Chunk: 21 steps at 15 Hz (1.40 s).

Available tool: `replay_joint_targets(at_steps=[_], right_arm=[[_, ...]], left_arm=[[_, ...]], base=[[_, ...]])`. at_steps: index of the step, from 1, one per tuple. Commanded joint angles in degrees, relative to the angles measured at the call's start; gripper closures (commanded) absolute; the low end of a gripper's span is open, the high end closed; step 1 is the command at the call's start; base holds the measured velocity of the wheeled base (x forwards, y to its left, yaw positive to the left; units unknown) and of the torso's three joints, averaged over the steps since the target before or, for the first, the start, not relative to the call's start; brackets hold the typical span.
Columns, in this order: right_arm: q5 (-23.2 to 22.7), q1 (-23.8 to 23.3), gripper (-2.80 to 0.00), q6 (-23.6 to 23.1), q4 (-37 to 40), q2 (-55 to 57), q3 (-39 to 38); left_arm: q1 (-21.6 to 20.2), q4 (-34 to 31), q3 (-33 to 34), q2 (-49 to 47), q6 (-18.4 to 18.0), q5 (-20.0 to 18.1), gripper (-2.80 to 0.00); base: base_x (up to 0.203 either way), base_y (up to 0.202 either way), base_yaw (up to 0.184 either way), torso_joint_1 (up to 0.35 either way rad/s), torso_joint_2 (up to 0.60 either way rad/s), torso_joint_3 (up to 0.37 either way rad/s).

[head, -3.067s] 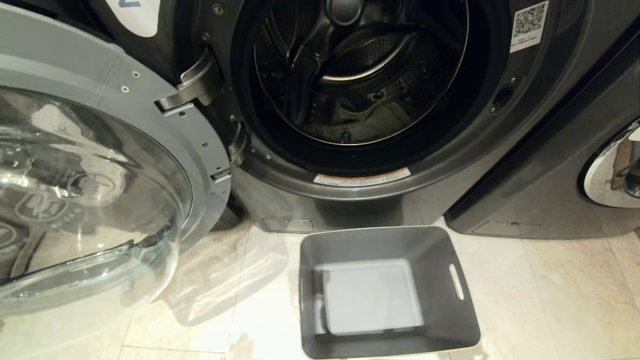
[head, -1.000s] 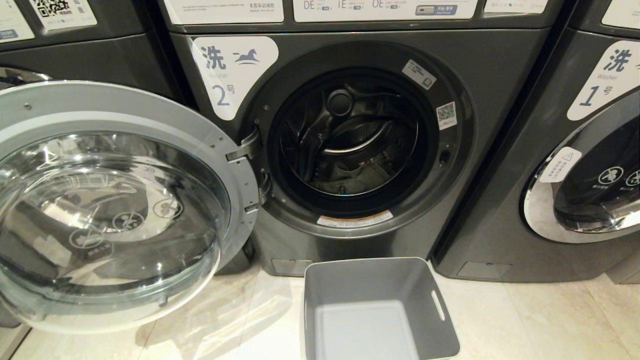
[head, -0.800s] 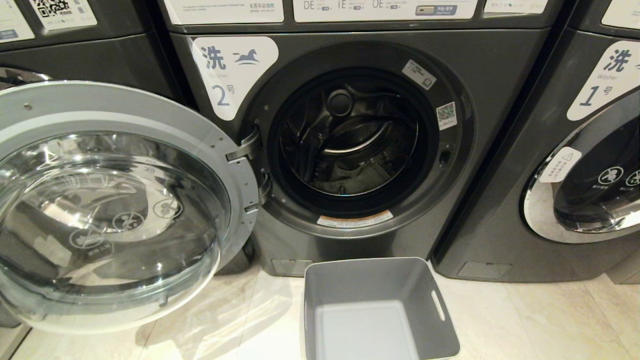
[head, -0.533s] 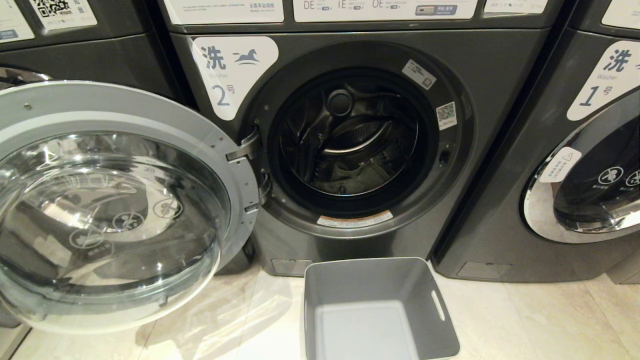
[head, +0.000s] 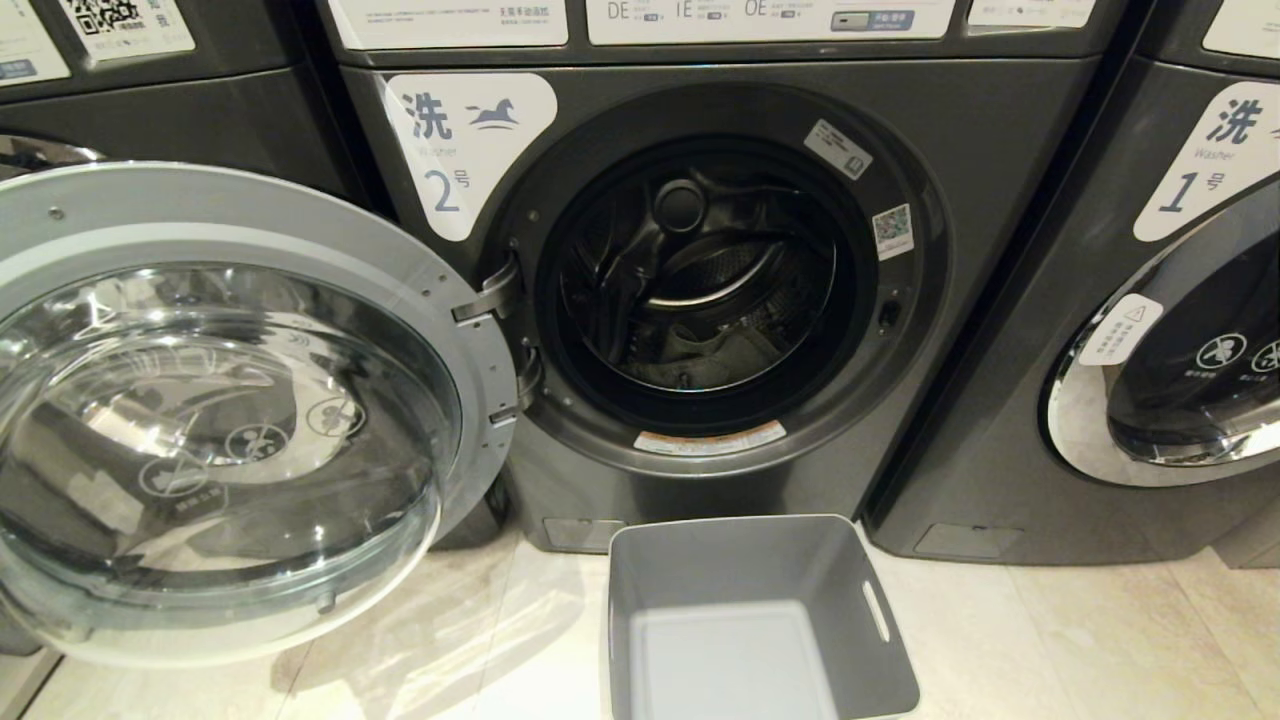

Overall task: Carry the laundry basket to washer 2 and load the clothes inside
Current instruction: Close the washing machine door with the left hand

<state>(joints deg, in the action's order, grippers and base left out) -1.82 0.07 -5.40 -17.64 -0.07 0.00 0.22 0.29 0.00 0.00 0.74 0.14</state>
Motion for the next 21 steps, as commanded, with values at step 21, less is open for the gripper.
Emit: replay_joint_targets(at_steps=[21], right_arm=[[0.0,0.0,0.0,0.0,-0.2,0.1,-2.3]], left_arm=[[0.0,0.1,-0.1,0.0,0.0,0.0,0.0]], base=[[0.0,0.0,0.0,0.0,0.0,0.0]])
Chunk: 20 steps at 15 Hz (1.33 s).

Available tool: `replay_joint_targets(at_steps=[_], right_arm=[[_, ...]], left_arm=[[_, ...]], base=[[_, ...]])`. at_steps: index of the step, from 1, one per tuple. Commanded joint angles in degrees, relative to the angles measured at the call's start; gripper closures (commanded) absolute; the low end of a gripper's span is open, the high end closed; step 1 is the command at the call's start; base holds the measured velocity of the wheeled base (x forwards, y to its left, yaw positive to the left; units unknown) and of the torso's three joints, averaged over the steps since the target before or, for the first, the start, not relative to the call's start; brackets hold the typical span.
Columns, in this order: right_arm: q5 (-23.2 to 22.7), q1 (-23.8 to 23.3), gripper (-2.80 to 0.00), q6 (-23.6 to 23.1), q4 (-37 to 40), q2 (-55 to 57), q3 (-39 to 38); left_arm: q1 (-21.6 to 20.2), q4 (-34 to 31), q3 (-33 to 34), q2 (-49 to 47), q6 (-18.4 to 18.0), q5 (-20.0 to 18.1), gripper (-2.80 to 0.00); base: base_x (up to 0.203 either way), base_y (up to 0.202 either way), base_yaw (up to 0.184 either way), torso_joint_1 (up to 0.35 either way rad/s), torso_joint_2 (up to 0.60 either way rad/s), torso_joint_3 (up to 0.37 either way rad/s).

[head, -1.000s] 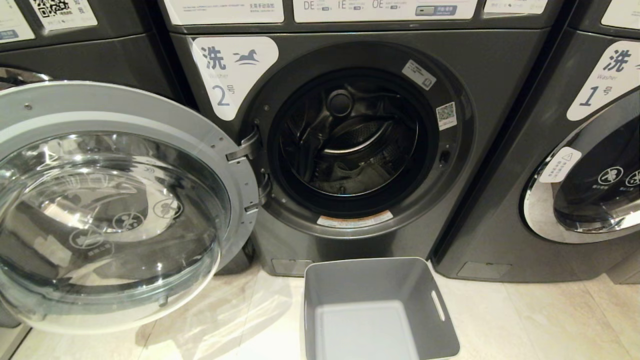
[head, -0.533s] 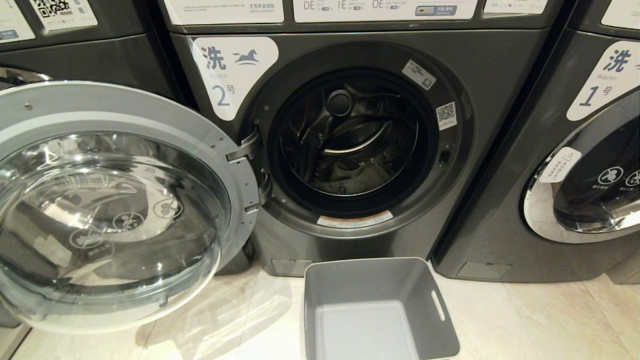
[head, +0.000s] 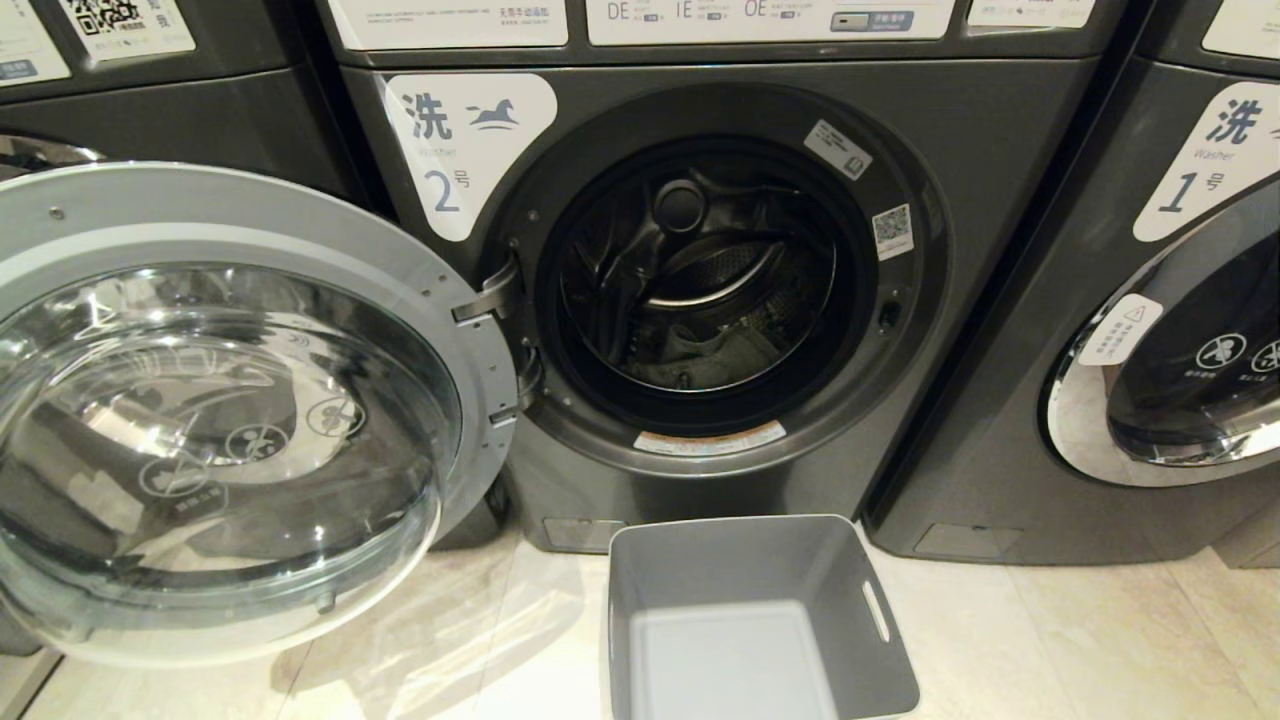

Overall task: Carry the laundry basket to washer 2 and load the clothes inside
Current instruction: Close the washing machine door with the left hand

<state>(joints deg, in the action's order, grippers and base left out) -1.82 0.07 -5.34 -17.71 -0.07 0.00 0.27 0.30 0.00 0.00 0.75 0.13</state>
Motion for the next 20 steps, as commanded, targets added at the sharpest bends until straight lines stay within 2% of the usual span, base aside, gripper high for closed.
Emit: replay_joint_targets(at_steps=[1,11,15,18,20], right_arm=[[0.0,0.0,0.0,-0.1,-0.1,0.1,-2.3],[0.1,0.0,0.0,0.2,0.0,0.1,-2.3],[0.1,0.0,0.0,0.6,-0.1,0.1,-2.3],[0.1,0.0,0.0,0.6,-0.1,0.1,-2.3],[0.1,0.0,0.0,0.8,-0.1,0.1,-2.3]], left_arm=[[0.0,0.0,0.0,0.0,-0.1,0.0,0.0],[0.0,0.0,0.0,0.0,-0.1,0.0,0.0],[0.0,3.4,-0.3,0.0,-0.5,0.7,0.0],[0.0,3.2,-4.2,0.0,-0.9,0.6,0.0],[0.0,0.6,-10.4,-0.5,-1.9,0.3,0.0]], base=[[0.0,0.0,0.0,0.0,0.0,0.0],[0.0,0.0,0.0,0.0,0.0,0.0],[0.0,0.0,0.0,0.0,0.0,0.0],[0.0,0.0,0.0,0.0,0.0,0.0],[0.0,0.0,0.0,0.0,0.0,0.0]])
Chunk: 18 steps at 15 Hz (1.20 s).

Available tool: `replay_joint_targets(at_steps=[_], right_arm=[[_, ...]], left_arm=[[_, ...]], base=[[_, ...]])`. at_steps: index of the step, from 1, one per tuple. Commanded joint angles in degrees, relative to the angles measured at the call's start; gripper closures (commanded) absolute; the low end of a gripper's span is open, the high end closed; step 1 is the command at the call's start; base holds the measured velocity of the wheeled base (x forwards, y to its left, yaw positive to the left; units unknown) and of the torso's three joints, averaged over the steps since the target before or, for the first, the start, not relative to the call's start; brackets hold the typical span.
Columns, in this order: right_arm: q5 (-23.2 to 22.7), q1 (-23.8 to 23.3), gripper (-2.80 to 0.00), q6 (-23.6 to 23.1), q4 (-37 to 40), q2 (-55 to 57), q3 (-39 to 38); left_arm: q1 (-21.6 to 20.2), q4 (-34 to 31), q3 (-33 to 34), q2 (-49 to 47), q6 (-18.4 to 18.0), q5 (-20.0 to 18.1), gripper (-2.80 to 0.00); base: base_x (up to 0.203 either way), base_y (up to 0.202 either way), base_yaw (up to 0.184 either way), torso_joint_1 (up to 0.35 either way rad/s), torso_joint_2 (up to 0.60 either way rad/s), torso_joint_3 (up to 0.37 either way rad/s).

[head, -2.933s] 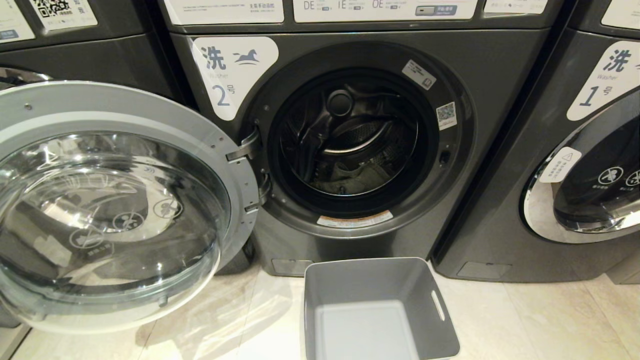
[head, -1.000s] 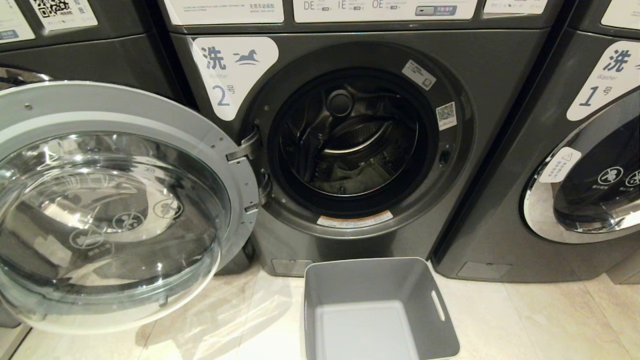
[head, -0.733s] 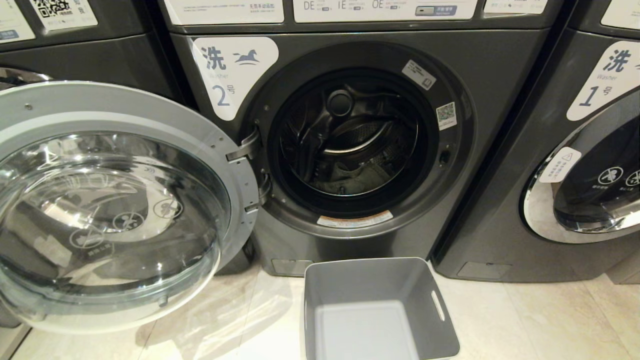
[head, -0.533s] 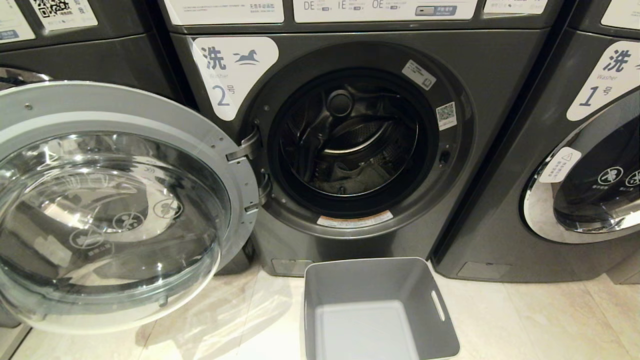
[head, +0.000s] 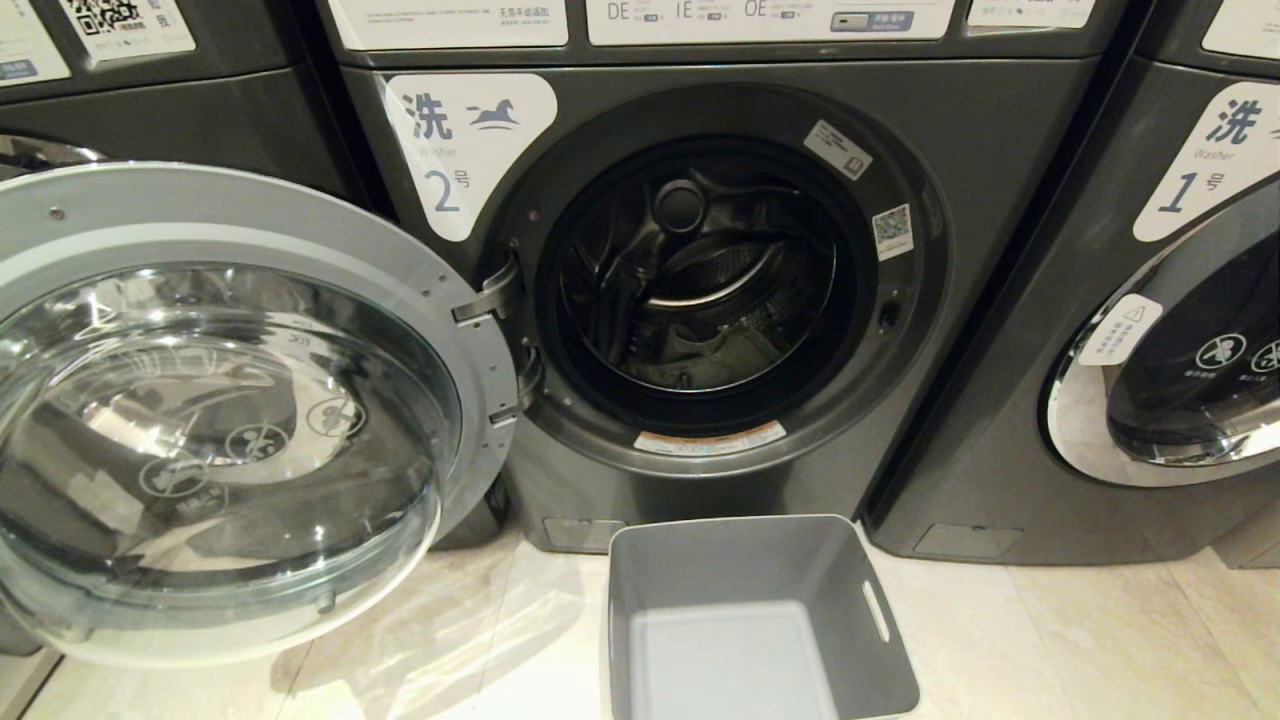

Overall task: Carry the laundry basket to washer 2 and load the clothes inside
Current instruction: Close the washing machine door with the left hand

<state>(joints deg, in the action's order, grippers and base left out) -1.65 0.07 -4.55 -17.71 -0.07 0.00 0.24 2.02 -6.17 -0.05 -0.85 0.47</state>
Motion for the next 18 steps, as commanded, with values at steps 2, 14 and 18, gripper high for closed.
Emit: replay_joint_targets(at_steps=[2,14,18], right_arm=[[-0.1,0.0,0.0,0.0,-0.1,0.1,-2.3],[0.0,0.0,0.0,0.5,-0.2,0.1,-2.3],[0.0,0.0,0.0,0.5,-0.2,0.1,-2.3]], left_arm=[[0.0,-5.2,-14.7,-3.2,-1.4,0.1,0.0],[-2.7,-16.8,-104.2,-69.7,-2.0,13.7,0.0],[-21.0,-18.3,-101.6,-78.5,0.7,5.5,0.0]], base=[[0.0,0.0,0.0,0.0,0.0,0.0],[0.0,0.0,0.0,0.0,0.0,0.0],[0.0,0.0,0.0,0.0,0.0,0.0]])
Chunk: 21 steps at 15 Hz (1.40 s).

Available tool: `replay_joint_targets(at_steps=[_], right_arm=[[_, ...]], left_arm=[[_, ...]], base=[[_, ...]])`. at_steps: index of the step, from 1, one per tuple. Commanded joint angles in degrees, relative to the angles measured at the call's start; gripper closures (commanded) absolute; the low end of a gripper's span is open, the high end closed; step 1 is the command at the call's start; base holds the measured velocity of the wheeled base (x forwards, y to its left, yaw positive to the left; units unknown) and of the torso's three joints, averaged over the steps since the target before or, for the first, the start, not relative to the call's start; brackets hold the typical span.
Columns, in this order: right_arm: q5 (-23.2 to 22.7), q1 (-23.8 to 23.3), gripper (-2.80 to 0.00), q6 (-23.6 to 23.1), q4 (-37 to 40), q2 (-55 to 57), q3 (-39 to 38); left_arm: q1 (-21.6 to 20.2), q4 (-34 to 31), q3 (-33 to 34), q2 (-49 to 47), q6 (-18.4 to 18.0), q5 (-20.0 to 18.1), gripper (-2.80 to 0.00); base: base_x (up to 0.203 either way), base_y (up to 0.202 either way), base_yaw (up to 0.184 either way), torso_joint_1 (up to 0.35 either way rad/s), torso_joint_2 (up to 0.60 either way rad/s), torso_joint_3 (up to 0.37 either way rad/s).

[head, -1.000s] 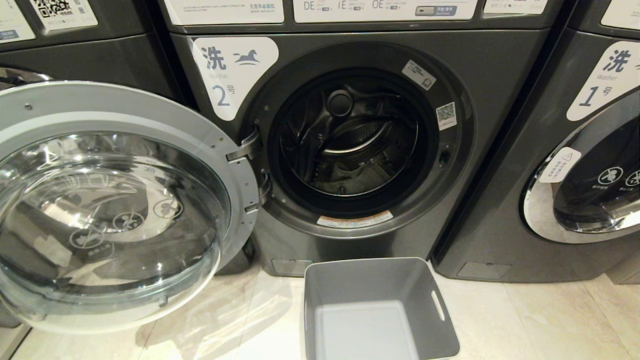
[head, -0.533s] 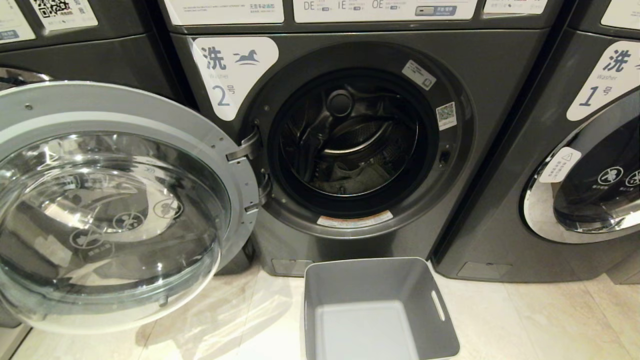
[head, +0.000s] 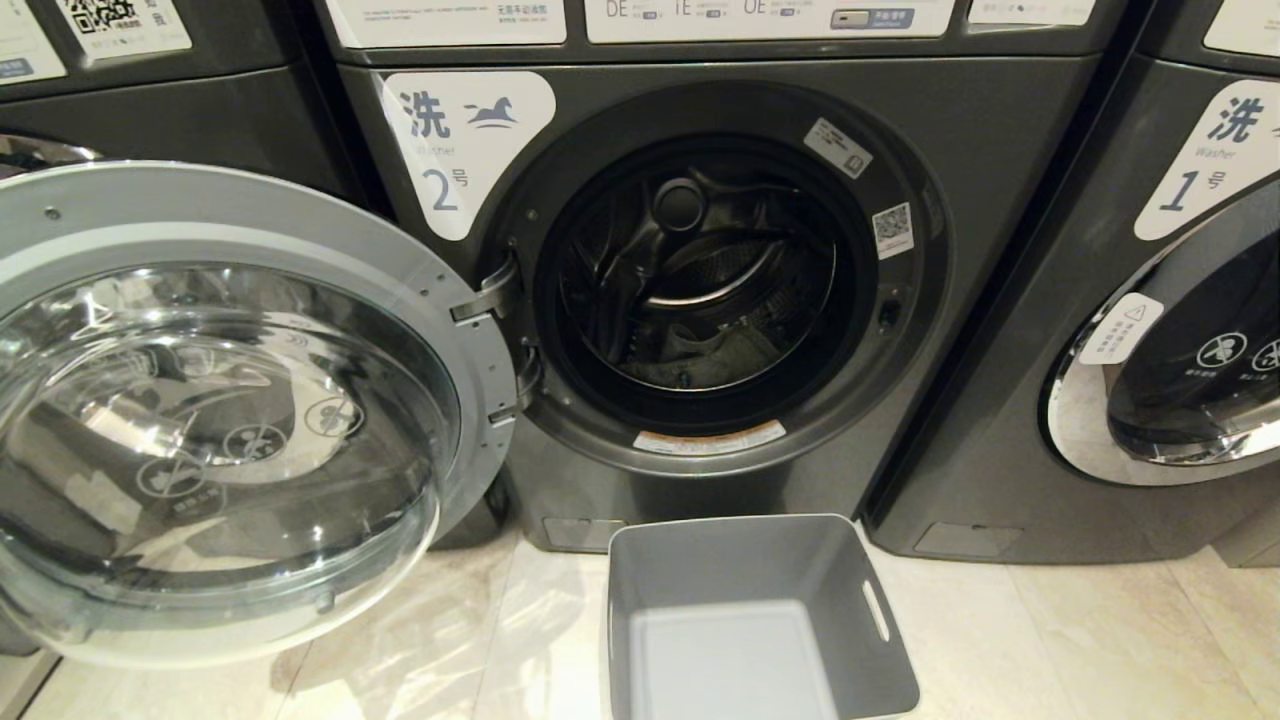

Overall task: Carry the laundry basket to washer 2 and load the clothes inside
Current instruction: Close the washing machine door with the left hand

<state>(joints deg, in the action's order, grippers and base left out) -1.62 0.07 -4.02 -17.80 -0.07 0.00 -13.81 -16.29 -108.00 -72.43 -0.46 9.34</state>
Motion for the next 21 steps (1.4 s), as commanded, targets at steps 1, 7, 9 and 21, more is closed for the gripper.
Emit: replay_joint_targets(at_steps=[1,7,9,21], right_arm=[[0.0,0.0,0.0,0.0,-0.1,0.1,-2.3],[0.0,0.0,0.0,1.1,-0.1,0.1,-2.3],[0.0,0.0,0.0,1.5,-0.1,0.1,-2.3],[0.0,0.0,0.0,3.1,-0.2,0.1,-2.3]], left_arm=[[-11.8,0.0,0.3,-7.8,0.6,-7.7,0.0],[-20.5,-4.1,-0.4,-10.8,1.4,-19.5,0.0],[-20.6,-7.4,-2.6,-11.8,6.2,-23.0,0.0],[-30.5,-7.9,-2.4,-18.4,14.5,-53.3,0.0]], base=[[0.0,0.0,0.0,0.0,0.0,0.0],[0.0,0.0,0.0,0.0,0.0,0.0],[0.0,0.0,0.0,0.0,0.0,0.0],[0.0,0.0,0.0,0.0,0.0,0.0]])
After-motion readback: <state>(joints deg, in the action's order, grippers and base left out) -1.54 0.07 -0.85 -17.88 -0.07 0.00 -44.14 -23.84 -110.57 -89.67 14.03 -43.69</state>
